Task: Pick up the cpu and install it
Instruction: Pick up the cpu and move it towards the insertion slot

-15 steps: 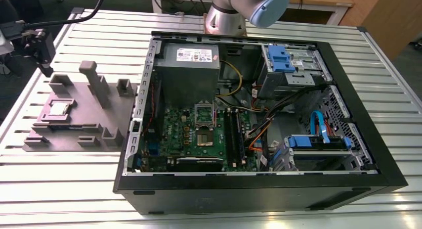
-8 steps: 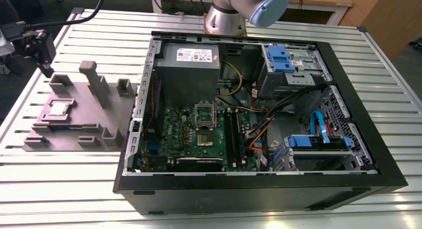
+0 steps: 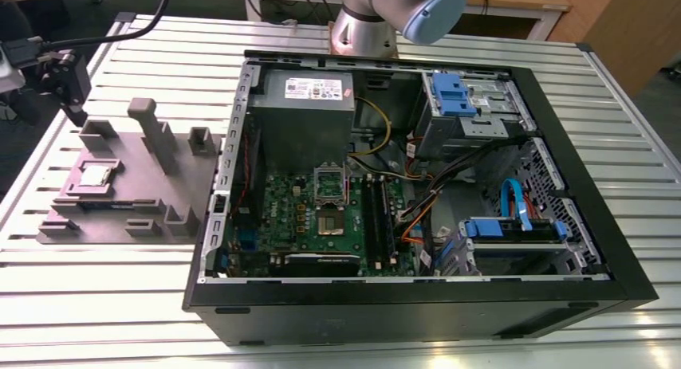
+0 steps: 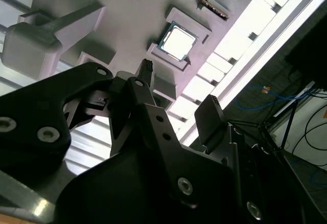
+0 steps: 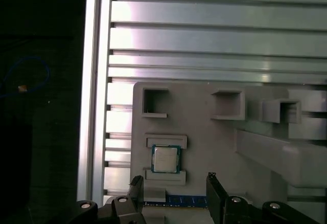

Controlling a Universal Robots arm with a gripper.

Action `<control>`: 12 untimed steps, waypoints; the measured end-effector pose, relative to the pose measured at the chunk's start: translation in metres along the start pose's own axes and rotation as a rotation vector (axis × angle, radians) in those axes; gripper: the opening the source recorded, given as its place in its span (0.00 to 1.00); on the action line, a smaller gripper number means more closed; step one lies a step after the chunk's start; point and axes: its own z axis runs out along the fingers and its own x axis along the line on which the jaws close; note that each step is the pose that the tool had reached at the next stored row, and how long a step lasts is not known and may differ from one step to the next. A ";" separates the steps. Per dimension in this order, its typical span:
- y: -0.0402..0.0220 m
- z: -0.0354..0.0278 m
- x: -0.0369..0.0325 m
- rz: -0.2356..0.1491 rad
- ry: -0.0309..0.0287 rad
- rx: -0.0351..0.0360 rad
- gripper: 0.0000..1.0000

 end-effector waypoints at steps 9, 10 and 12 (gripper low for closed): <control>-0.0005 0.0028 -0.0001 0.000 0.0000 0.0000 0.60; -0.0005 0.0028 -0.0001 0.000 0.0000 0.0000 0.60; -0.0006 0.0037 -0.0001 0.000 0.0000 0.0000 0.60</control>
